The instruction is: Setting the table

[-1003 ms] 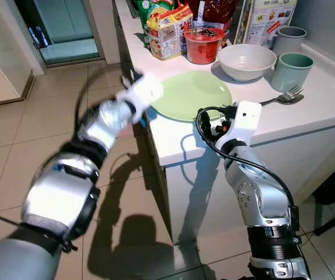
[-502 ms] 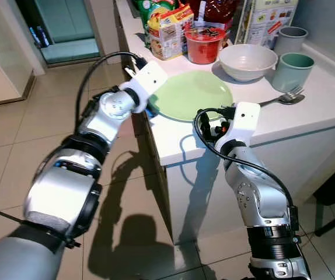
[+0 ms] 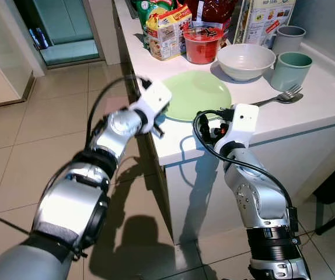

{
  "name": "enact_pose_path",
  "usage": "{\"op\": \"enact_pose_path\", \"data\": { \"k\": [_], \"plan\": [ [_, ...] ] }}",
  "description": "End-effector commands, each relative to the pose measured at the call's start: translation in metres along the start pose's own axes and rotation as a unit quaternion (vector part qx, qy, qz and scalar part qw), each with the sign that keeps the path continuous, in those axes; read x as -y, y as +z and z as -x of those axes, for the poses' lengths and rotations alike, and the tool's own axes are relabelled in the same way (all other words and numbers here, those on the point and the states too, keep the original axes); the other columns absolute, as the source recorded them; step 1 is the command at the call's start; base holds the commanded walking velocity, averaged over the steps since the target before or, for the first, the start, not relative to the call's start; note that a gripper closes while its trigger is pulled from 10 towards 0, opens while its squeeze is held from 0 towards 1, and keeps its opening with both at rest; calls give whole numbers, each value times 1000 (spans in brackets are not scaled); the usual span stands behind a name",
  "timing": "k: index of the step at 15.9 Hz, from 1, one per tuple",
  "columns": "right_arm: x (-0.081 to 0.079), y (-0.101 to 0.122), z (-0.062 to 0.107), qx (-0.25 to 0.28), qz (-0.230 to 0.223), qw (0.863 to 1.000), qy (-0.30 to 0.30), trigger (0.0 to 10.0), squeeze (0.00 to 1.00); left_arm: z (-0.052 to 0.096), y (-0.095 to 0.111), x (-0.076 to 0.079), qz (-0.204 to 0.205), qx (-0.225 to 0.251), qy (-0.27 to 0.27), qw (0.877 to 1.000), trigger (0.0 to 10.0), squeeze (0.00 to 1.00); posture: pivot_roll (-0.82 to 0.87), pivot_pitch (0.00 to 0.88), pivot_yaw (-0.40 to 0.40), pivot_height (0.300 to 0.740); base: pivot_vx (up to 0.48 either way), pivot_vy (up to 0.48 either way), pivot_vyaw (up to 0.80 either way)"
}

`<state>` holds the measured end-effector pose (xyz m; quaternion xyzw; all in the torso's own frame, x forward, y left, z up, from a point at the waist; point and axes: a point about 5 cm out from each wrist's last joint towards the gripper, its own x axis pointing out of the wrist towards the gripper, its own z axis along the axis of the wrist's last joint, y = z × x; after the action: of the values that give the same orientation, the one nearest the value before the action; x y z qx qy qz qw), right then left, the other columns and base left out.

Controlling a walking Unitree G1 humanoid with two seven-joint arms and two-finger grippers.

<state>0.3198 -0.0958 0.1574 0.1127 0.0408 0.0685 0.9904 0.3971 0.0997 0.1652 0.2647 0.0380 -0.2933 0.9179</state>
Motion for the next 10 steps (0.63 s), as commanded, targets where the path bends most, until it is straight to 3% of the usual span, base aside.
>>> {"op": "enact_pose_path", "data": {
  "k": [1,3,5,10],
  "plan": [
    [0,-1,2,3,6,1000,-3,10000,0,1,-9,3,4,-17,-1,1000,10000,0,-2,0,107,740,0,0,0],
    [1,-2,3,2,7,1000,-6,10000,0,1,-12,7,29,-17,0,999,10000,0,-4,0,109,740,0,0,0],
    [4,-3,3,0,7,1000,-8,10000,0,1,-14,9,83,-5,6,996,10000,0,-6,0,107,740,0,0,0],
    [4,-5,3,-4,6,1000,-10,10000,0,3,-27,12,117,-28,21,992,10000,0,-3,0,109,740,0,0,0]
  ]
}}
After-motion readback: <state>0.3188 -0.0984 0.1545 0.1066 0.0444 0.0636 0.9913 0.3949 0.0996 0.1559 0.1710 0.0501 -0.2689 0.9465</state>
